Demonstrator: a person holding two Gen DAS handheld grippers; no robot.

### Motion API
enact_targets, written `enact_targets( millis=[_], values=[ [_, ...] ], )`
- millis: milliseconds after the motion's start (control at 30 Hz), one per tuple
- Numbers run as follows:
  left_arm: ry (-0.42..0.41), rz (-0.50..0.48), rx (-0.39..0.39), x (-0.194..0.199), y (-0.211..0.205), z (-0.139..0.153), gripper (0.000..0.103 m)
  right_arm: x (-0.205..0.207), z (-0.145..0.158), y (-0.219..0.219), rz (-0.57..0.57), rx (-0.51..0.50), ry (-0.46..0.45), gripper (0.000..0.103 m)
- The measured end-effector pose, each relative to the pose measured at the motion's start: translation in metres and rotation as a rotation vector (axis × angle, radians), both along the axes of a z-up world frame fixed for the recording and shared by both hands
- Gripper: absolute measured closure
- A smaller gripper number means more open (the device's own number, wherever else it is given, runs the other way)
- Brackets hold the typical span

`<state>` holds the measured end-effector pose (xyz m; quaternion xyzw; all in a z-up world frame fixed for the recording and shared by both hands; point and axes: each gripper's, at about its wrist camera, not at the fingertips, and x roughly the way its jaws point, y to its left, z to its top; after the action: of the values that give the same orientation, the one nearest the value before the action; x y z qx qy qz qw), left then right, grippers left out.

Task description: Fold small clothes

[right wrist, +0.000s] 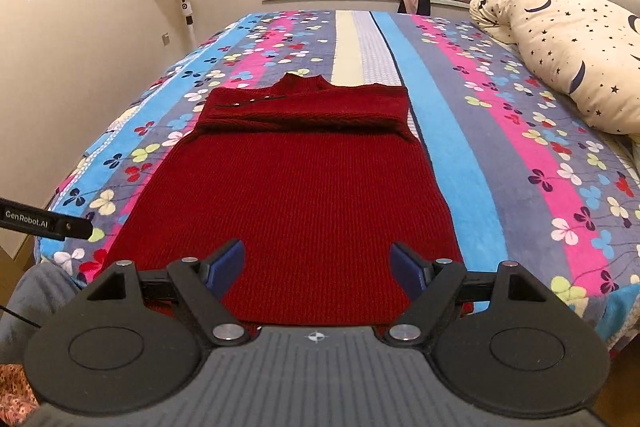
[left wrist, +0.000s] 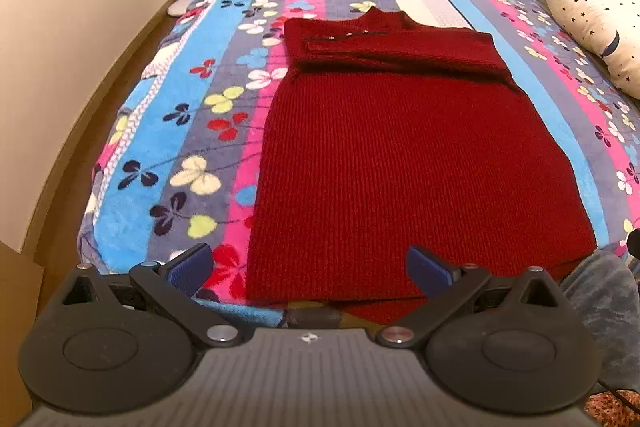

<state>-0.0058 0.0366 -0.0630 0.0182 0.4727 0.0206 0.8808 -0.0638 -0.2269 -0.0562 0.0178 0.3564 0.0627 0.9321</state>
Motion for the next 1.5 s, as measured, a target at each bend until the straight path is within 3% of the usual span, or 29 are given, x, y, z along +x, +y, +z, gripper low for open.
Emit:
enact_targets(
  millis=[467, 700, 900, 1167, 1333, 1400, 1500],
  values=[
    [0.042, -0.013, -0.006, 0.018, -0.003, -0.014, 0.000, 0.016, -0.010, -0.004, -0.021, 0.036, 0.075, 0.022],
    [0.065, 0.028, -0.006, 0.051, 0.020, -0.039, 0.000, 0.041, -0.026, -0.025, 0.006, 0.067, 0.125, 0.019],
    [0.091, 0.050, -0.056, 0.094, 0.054, -0.074, 0.000, 0.081, -0.064, -0.093, -0.112, 0.102, 0.203, 0.019],
    [0.198, 0.027, -0.126, 0.139, 0.069, -0.132, 0.000, 0.156, -0.141, -0.160, -0.198, 0.123, 0.330, 0.020],
    [0.284, -0.014, -0.176, 0.150, 0.066, -0.160, 0.000, 0.190, -0.179, -0.171, -0.160, 0.162, 0.393, 0.022],
    [0.313, -0.025, -0.168, 0.150, 0.063, -0.171, 0.000, 0.194, -0.189, -0.166, -0.140, 0.149, 0.400, 0.017],
    [0.287, -0.043, -0.128, 0.144, 0.055, -0.176, 0.000, 0.188, -0.197, -0.159, -0.105, 0.128, 0.374, 0.013]
  ],
)
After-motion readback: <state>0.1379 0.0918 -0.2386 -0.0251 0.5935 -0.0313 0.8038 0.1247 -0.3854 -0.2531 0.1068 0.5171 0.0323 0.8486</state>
